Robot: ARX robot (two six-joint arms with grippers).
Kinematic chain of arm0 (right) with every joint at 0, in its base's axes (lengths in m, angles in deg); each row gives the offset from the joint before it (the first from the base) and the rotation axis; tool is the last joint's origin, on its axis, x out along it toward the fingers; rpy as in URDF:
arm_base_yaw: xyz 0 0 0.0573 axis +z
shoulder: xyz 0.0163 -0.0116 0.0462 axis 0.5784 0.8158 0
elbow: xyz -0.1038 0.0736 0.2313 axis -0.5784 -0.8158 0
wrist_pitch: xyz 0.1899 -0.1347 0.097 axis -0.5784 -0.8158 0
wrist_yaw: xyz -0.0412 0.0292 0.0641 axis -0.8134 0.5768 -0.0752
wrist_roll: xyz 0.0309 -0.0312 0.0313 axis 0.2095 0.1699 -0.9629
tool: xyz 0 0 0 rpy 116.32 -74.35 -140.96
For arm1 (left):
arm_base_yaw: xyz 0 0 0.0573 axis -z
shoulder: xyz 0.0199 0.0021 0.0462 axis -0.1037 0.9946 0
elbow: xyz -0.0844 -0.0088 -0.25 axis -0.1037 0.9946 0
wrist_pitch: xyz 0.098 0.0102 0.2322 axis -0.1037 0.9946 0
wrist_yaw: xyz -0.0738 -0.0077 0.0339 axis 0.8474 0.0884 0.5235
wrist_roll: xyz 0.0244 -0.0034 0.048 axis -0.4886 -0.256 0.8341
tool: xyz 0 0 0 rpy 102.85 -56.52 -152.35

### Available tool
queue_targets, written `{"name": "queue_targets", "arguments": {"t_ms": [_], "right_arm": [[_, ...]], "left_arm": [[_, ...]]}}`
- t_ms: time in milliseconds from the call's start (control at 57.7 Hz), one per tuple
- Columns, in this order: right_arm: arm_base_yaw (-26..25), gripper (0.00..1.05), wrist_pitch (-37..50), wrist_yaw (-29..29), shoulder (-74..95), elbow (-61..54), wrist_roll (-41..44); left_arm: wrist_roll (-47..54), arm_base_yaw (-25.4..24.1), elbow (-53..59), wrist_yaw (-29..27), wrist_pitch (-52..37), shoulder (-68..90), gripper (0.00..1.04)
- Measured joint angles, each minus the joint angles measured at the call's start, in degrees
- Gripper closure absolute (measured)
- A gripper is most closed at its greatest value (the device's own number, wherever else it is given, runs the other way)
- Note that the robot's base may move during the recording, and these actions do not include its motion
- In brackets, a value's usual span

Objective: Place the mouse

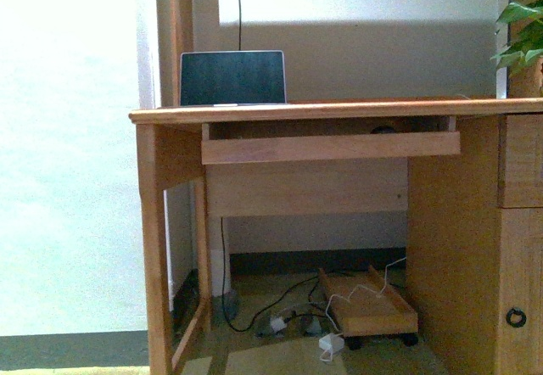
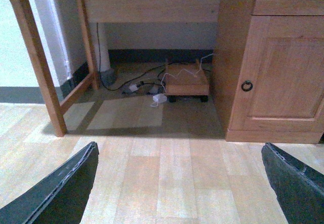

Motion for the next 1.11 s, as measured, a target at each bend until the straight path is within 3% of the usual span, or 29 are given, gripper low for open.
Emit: {"name": "queue_targets", "arguments": {"t_ms": [1109], "right_arm": [[0.0, 0.07, 0.0, 0.0, 0.0, 0.0, 0.0]], "left_arm": [[0.0, 0.0, 0.0, 0.0, 0.0, 0.0, 0.08]]}}
